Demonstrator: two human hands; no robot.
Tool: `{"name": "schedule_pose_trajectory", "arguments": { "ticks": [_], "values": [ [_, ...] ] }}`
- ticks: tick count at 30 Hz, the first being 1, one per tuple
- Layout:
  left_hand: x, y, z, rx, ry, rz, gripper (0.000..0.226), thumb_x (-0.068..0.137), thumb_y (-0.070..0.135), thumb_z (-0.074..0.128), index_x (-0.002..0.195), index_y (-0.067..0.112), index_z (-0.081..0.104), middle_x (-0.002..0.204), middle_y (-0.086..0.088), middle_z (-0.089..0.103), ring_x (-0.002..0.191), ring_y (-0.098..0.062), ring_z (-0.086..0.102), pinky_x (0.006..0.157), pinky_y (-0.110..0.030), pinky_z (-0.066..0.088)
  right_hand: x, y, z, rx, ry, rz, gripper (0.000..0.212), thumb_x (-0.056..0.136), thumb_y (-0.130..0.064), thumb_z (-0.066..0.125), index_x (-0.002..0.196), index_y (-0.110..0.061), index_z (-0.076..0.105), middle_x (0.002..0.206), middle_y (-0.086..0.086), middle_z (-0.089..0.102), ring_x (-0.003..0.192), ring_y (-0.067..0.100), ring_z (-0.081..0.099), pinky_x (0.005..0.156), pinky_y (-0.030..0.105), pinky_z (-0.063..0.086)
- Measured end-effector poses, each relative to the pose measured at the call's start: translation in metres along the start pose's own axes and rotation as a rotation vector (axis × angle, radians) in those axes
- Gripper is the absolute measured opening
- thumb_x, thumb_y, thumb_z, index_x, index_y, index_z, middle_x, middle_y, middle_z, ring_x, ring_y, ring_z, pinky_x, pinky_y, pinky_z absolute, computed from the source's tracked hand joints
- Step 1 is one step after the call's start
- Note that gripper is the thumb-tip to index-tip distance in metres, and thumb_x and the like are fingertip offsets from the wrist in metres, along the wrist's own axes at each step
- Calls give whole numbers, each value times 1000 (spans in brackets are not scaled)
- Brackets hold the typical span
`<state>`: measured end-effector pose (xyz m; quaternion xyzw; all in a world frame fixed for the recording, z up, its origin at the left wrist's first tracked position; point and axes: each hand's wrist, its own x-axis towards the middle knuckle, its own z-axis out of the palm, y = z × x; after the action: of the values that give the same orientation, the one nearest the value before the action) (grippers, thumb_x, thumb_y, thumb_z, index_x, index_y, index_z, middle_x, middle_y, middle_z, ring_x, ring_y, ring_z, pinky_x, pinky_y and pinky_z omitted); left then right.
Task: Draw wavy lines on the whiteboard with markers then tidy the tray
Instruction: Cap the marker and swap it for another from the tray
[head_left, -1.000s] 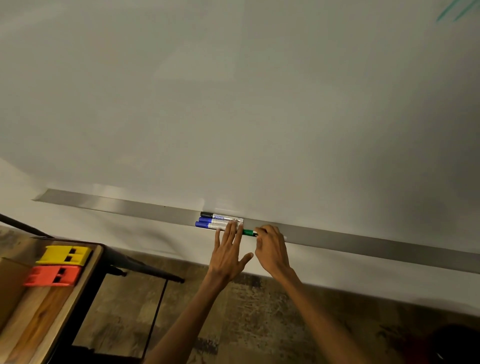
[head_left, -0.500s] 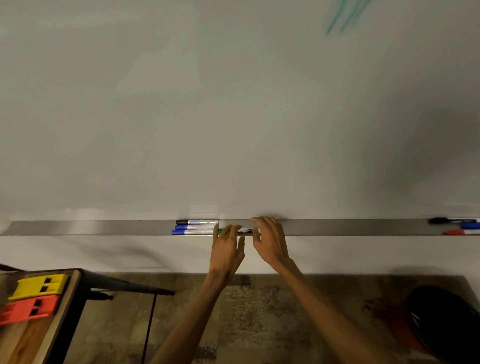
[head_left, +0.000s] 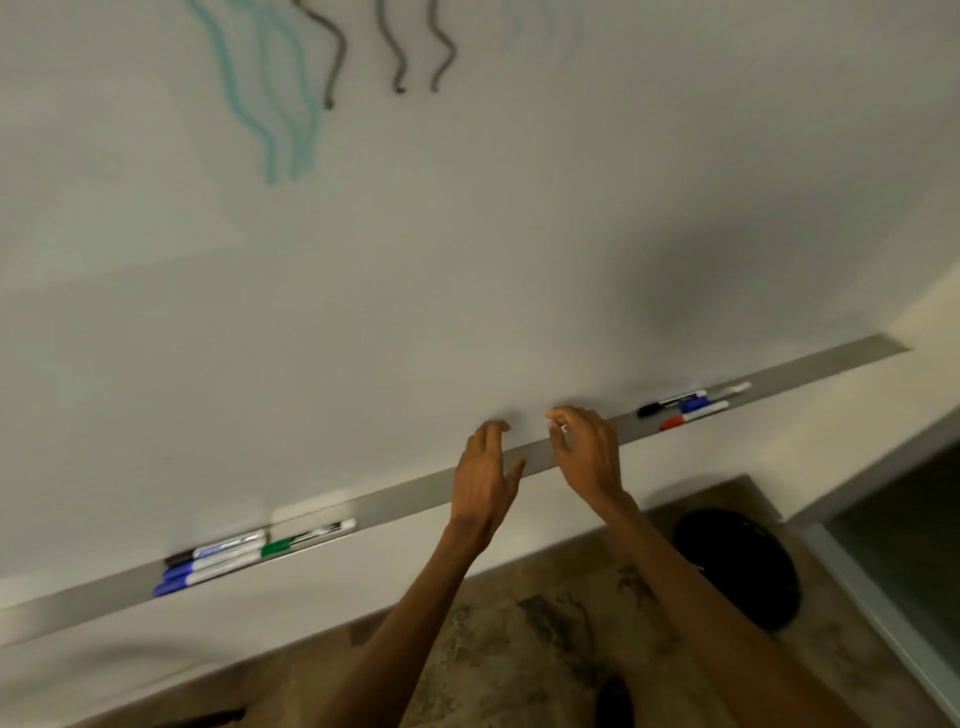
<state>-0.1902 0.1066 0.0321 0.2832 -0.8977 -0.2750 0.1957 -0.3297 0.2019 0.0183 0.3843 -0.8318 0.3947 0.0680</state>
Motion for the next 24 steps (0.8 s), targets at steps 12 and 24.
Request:
{"name": "schedule_pose_trajectory", "arguments": {
  "ticks": [12,24],
  "values": [
    [93,133,166,-29,-243,145,40,99,24,54,136,10,50,135,-11,53,121,-27,50,99,-35,43,54,209,-103,-271,-198,188,35,78,-4,75,112,-9,67,112,11,69,107,30,63,96,39,46],
    [130,147,264,99,-285,105,20,89,11,64,107,15,71,105,-5,65,102,-25,55,83,-36,45,73,277,-98,-279,-438,-27,25,83,-19,72,108,-14,69,110,4,63,108,25,58,94,38,42]
  ]
}}
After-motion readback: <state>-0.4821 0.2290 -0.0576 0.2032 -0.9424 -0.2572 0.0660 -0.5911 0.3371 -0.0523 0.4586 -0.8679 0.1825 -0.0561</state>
